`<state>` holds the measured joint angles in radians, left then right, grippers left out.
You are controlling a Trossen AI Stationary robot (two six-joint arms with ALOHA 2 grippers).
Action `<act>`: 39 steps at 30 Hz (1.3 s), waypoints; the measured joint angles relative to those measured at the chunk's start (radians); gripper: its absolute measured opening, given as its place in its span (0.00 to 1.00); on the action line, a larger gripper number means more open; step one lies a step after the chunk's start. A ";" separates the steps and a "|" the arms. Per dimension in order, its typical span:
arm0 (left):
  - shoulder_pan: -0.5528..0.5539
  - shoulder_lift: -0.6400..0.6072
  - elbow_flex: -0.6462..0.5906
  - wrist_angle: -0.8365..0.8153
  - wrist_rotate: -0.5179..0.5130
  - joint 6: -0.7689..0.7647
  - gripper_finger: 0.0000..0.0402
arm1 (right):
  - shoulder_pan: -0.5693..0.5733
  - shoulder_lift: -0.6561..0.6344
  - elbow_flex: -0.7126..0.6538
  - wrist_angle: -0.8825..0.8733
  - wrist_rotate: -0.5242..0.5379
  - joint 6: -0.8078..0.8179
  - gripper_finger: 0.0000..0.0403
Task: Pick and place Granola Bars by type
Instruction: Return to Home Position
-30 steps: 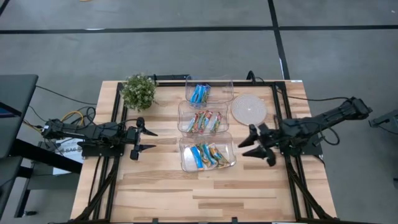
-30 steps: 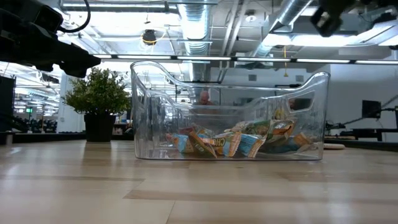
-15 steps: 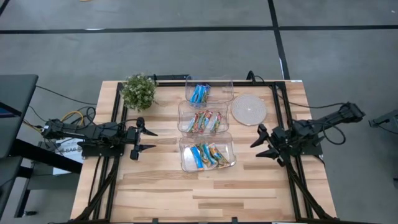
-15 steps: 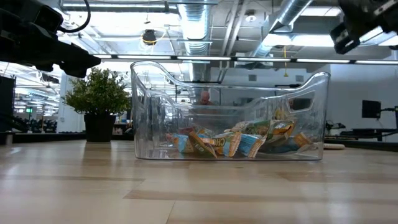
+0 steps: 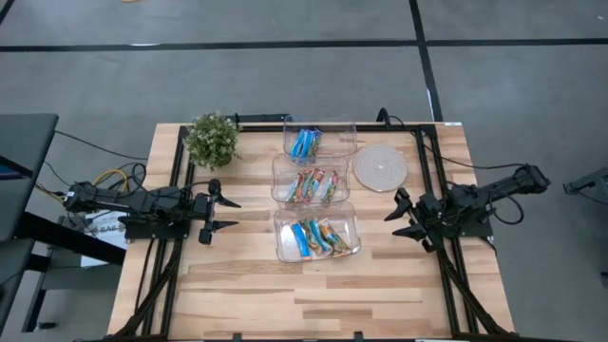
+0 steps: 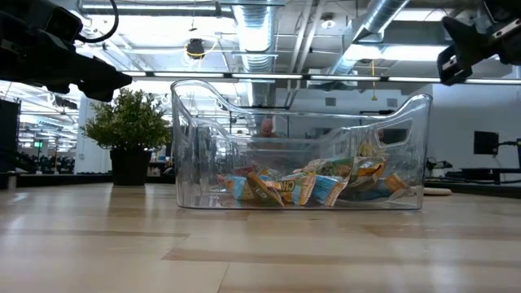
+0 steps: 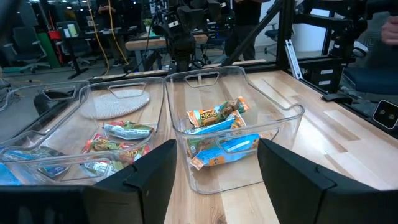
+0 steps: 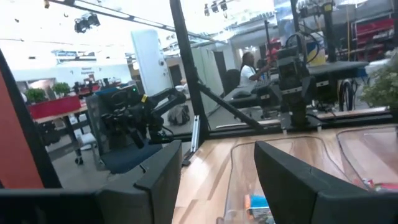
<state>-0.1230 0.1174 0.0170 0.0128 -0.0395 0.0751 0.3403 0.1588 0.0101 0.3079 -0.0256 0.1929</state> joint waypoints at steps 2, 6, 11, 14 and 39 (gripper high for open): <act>0.000 0.000 0.000 0.000 0.000 0.000 0.55 | 0.000 -0.029 0.000 -0.030 0.000 -0.024 0.48; 0.000 0.000 0.000 0.000 0.000 0.000 0.55 | 0.000 -0.093 0.000 -0.104 0.042 -0.065 0.48; 0.000 0.000 0.000 0.000 0.000 0.000 0.55 | 0.000 -0.157 0.000 -0.213 0.105 -0.086 0.48; 0.000 0.000 0.000 0.000 0.000 0.000 0.55 | 0.000 -0.157 0.000 -0.218 0.105 -0.089 0.48; 0.000 0.000 0.000 0.000 0.000 0.000 0.55 | -0.002 -0.152 0.000 -0.290 0.102 0.051 0.47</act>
<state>-0.1232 0.1175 0.0170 0.0130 -0.0399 0.0750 0.3386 0.0071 0.0101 0.0177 0.0767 0.2436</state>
